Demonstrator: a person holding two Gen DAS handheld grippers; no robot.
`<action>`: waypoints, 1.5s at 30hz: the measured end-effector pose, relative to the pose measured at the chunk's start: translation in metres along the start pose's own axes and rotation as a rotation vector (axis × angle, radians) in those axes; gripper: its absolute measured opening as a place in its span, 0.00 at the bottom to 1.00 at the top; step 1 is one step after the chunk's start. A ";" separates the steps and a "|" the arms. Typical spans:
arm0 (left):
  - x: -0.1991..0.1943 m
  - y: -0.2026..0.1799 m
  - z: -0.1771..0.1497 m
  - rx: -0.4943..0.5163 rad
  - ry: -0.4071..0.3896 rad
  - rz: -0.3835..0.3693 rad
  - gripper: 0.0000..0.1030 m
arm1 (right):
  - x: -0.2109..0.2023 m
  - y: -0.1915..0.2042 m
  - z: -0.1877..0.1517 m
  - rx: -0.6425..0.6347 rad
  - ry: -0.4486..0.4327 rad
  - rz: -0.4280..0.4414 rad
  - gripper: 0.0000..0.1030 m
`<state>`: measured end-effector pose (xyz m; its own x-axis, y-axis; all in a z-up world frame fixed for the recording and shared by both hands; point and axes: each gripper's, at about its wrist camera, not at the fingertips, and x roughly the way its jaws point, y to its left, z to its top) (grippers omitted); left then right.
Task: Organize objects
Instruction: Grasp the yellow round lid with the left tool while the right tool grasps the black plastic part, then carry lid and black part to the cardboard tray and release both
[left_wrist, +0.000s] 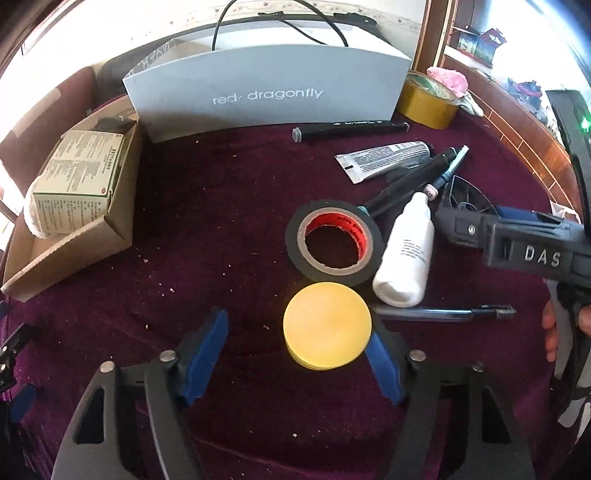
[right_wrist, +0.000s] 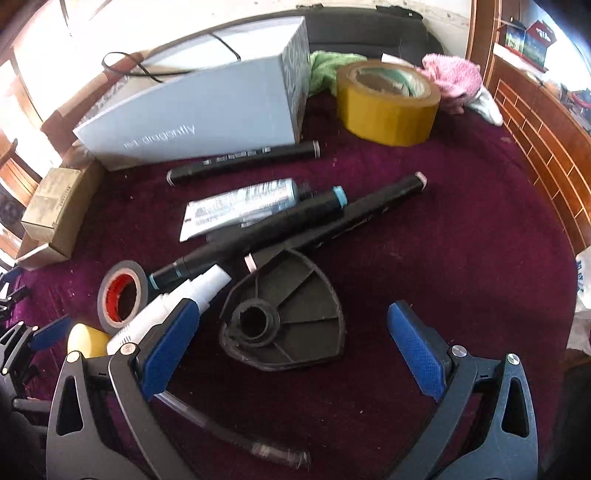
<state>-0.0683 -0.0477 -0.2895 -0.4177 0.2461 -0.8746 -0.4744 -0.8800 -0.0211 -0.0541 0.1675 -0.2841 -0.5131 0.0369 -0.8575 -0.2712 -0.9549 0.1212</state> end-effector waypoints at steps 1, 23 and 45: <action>0.002 0.000 0.000 0.003 0.005 -0.003 0.67 | 0.002 -0.001 -0.001 0.003 0.009 -0.003 0.97; -0.050 -0.006 0.016 -0.006 -0.102 0.056 0.38 | -0.032 -0.006 -0.006 0.001 -0.079 -0.035 0.68; -0.179 0.161 0.109 -0.213 -0.264 0.255 0.38 | -0.099 0.172 0.066 -0.100 -0.234 0.237 0.69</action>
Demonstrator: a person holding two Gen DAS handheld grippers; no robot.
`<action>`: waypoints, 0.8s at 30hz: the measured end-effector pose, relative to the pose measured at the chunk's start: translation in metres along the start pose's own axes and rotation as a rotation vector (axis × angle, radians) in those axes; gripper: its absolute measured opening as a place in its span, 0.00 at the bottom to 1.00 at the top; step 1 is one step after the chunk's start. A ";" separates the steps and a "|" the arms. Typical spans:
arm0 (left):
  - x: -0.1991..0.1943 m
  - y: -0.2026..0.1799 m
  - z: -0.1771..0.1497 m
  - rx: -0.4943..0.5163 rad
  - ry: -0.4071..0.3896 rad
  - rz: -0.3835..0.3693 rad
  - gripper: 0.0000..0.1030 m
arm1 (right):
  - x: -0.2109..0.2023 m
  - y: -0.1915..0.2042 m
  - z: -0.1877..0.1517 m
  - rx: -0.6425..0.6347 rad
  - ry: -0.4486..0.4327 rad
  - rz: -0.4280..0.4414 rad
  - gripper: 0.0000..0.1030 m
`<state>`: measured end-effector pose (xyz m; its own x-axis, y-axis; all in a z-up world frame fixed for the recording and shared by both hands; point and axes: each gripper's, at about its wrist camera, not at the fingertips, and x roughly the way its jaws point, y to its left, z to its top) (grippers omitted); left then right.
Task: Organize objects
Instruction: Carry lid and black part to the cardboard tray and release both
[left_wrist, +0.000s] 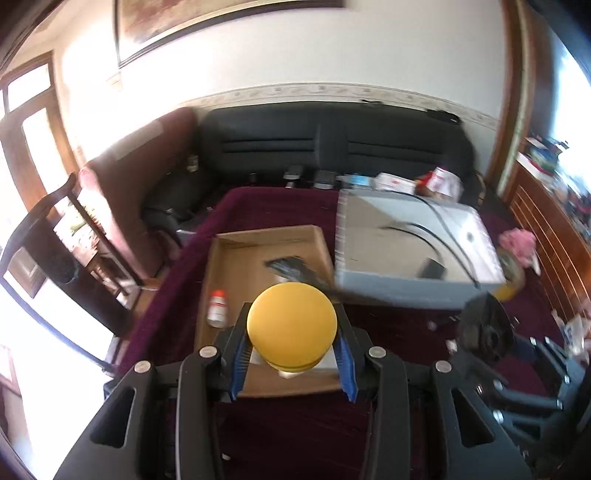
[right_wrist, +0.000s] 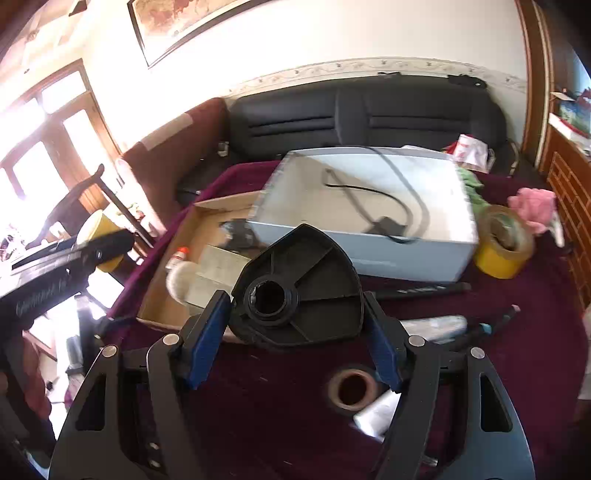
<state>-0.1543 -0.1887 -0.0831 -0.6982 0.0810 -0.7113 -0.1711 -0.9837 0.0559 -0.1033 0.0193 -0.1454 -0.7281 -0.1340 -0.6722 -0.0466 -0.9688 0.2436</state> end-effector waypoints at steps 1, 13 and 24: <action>0.003 0.011 0.005 -0.014 0.005 0.010 0.38 | 0.004 0.008 0.002 -0.003 0.000 0.011 0.69; 0.076 0.095 0.050 -0.137 0.140 0.027 0.38 | 0.047 0.081 0.063 -0.031 -0.002 0.068 0.69; 0.108 0.104 0.061 -0.106 0.156 0.043 0.39 | 0.105 0.103 0.102 0.048 0.059 0.027 0.69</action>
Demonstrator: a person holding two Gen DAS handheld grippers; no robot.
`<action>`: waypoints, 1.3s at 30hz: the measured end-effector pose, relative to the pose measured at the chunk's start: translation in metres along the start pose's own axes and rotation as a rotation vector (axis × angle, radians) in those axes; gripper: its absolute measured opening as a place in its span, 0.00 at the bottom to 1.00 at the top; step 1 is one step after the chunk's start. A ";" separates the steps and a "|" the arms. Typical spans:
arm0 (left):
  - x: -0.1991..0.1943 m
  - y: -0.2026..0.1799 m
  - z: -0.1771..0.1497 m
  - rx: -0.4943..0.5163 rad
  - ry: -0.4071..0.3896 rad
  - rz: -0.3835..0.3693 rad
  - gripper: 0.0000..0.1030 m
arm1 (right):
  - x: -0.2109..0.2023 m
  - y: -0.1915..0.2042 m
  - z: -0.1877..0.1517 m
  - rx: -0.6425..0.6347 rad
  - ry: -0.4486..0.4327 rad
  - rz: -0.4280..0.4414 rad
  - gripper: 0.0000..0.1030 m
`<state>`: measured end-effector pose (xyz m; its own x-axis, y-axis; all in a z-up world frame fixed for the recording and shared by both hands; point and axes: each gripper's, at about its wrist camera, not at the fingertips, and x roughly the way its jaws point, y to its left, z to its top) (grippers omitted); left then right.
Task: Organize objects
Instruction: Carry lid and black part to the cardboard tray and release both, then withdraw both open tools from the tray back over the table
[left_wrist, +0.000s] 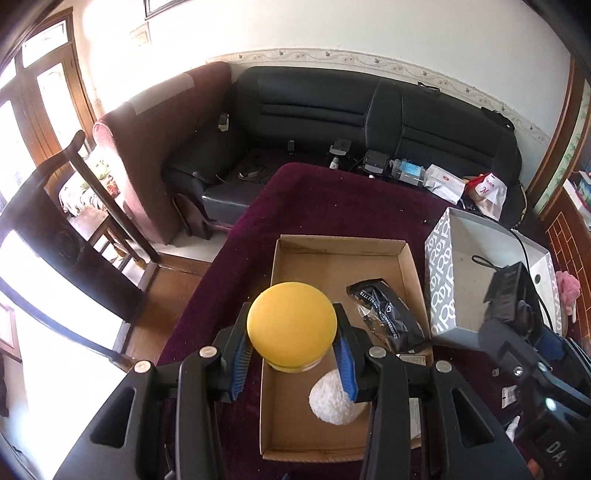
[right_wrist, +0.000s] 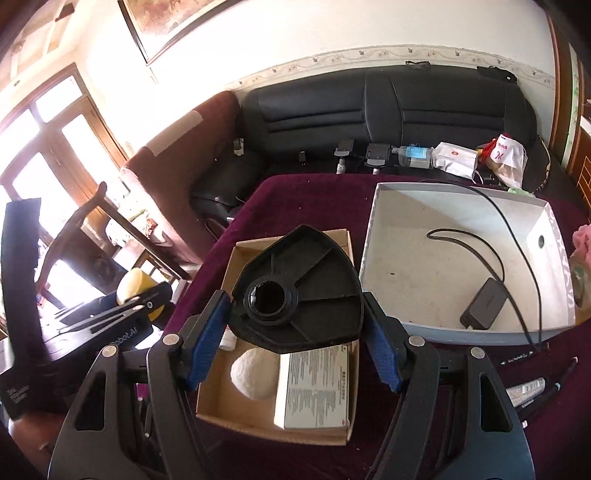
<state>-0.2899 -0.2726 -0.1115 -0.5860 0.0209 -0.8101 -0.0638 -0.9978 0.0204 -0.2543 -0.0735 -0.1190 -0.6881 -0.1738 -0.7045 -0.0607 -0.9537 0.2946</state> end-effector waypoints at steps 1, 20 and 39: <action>0.004 0.000 0.000 0.007 0.008 0.006 0.38 | 0.004 0.000 0.002 0.000 0.004 -0.006 0.69; 0.098 0.011 -0.019 -0.012 0.202 0.009 0.39 | 0.121 -0.005 -0.002 -0.012 0.201 -0.096 0.69; 0.043 0.047 -0.006 -0.152 -0.024 0.113 1.00 | 0.093 0.011 0.002 -0.025 0.103 -0.063 0.83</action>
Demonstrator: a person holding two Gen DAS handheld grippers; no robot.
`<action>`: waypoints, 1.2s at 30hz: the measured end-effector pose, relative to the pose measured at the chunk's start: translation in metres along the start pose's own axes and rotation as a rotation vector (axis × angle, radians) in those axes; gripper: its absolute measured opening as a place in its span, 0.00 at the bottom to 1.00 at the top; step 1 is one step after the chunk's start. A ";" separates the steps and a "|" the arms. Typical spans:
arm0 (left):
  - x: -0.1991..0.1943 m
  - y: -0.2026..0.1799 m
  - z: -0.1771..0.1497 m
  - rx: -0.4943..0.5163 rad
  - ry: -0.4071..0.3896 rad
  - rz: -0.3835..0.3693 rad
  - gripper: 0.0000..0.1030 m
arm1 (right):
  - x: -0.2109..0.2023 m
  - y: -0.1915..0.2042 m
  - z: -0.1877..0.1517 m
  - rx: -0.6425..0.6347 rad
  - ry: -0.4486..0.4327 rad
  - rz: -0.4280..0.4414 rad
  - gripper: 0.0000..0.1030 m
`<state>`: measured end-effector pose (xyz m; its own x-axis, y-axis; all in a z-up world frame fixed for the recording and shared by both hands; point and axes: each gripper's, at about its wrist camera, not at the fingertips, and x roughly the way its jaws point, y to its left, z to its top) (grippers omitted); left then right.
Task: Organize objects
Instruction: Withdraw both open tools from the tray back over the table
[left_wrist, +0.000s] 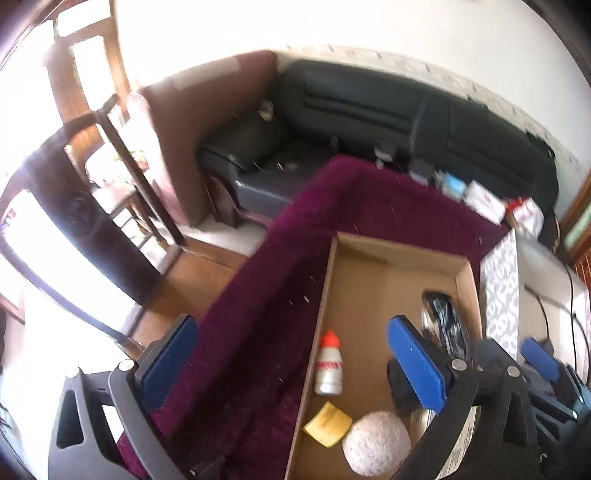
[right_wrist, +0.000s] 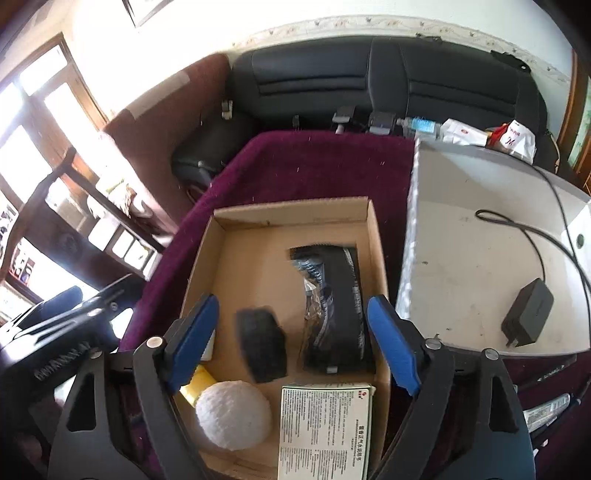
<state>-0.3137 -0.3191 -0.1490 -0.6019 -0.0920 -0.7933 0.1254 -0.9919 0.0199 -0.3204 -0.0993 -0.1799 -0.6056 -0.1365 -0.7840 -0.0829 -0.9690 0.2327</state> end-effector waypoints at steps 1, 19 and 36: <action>-0.006 0.001 0.001 -0.006 -0.026 0.013 1.00 | -0.004 -0.001 0.000 0.003 -0.013 -0.013 0.85; -0.080 -0.013 0.000 0.012 -0.124 0.021 1.00 | -0.090 -0.001 -0.011 0.008 -0.166 -0.057 1.00; -0.132 -0.090 -0.045 0.087 -0.155 -0.037 1.00 | -0.160 -0.076 -0.049 0.118 -0.248 -0.132 1.00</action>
<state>-0.2098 -0.2140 -0.0735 -0.7202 -0.0609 -0.6910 0.0361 -0.9981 0.0503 -0.1783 -0.0144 -0.1004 -0.7573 0.0578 -0.6505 -0.2562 -0.9425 0.2144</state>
